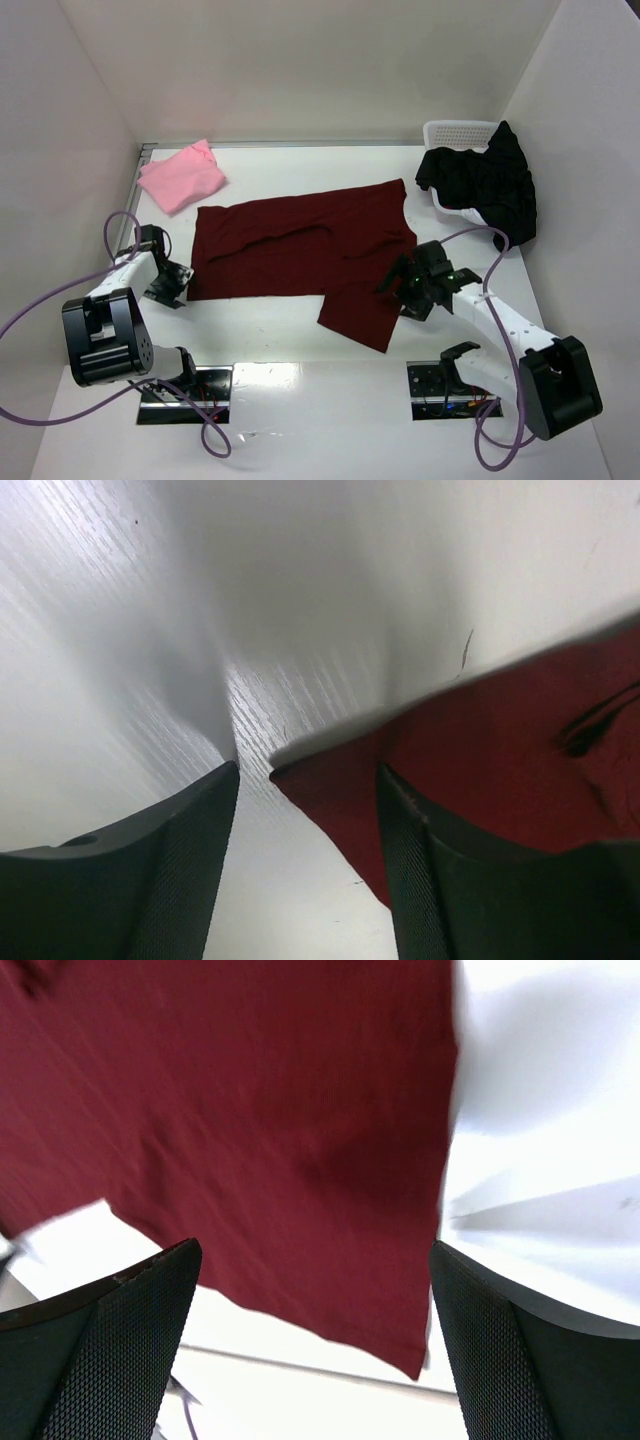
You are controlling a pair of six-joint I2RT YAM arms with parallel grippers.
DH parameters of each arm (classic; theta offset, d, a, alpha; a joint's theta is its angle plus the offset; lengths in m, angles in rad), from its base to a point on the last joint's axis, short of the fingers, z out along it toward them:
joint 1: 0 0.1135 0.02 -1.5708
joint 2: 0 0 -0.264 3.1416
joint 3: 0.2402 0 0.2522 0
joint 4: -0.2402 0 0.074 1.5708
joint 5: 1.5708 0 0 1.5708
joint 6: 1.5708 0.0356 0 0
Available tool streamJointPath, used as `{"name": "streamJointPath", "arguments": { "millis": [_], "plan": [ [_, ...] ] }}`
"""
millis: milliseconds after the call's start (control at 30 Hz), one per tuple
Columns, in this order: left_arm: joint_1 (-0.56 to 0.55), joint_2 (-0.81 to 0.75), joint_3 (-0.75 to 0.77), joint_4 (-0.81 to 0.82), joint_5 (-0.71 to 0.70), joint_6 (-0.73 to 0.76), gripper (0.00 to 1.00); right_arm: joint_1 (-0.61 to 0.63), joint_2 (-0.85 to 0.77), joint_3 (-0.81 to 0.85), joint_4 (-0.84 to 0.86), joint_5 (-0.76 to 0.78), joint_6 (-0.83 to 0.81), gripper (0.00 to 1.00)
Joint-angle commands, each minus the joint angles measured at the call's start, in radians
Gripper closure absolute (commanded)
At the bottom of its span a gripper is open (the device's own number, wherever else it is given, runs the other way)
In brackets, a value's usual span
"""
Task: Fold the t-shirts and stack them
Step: Grap the side of the flattened tshirt closest away from the robot with both arms
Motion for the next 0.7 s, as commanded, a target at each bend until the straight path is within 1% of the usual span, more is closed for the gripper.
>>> {"name": "streamJointPath", "arguments": {
  "millis": [0, 33, 133, 167, 233, 400, 433, 667],
  "plan": [
    [-0.002, 0.004, -0.010, 0.015, 0.002, 0.010, 0.37, 0.064, -0.021, -0.019, 0.028, -0.012, 0.035, 0.00],
    [-0.002, 0.004, -0.019, 0.015, 0.002, 0.010, 0.46, 0.094, -0.021, -0.019, 0.028, -0.012, 0.050, 0.00],
    [-0.002, 0.014, -0.020, 0.015, 0.011, 0.010, 0.62, 0.145, -0.012, -0.028, 0.037, -0.003, 0.073, 0.00],
    [-0.002, 0.014, -0.020, 0.024, 0.012, 0.010, 0.71, 0.145, -0.012, -0.028, 0.037, -0.003, 0.084, 0.00],
    [-0.002, 0.023, -0.020, 0.024, 0.012, 0.010, 0.80, 0.156, -0.012, -0.039, 0.037, 0.006, 0.096, 0.00],
    [-0.002, 0.032, -0.010, 0.024, 0.012, 0.020, 0.97, 0.174, -0.021, -0.057, 0.028, 0.006, 0.107, 0.00],
    [-0.002, 0.032, 0.000, 0.024, 0.012, 0.020, 1.00, 0.191, -0.021, -0.066, 0.028, 0.006, 0.107, 0.00],
    [-0.002, 0.032, 0.042, 0.006, -0.010, 0.051, 1.00, 0.248, 0.000, -0.067, 0.005, 0.015, 0.126, 0.00]
  ]
}}
